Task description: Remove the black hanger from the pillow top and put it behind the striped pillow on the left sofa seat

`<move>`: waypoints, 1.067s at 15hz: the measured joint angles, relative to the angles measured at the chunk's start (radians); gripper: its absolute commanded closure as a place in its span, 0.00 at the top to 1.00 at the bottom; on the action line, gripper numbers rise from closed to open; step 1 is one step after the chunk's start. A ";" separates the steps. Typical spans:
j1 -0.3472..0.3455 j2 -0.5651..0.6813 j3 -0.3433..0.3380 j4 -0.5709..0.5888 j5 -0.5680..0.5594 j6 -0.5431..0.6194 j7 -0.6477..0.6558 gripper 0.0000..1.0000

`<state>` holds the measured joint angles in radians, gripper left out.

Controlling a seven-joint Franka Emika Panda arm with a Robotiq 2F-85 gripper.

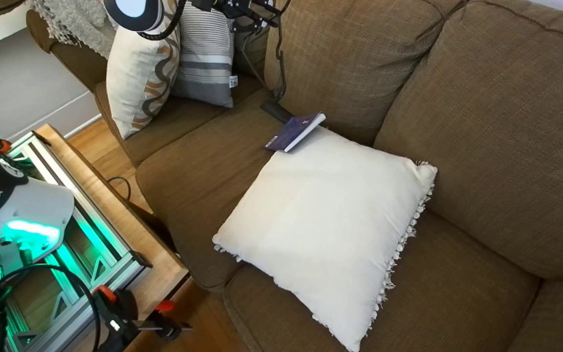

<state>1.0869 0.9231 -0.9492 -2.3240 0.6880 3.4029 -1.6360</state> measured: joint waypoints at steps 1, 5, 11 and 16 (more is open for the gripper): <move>0.022 0.025 -0.015 0.009 0.030 -0.017 0.008 0.06; 0.152 0.204 -0.088 0.057 0.151 -0.112 0.083 0.06; 0.262 0.488 -0.108 0.216 0.149 -0.174 0.207 0.06; 0.242 0.592 -0.125 0.329 -0.070 -0.219 0.438 0.06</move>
<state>1.3286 1.5147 -1.0739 -1.9951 0.6183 3.1837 -1.1980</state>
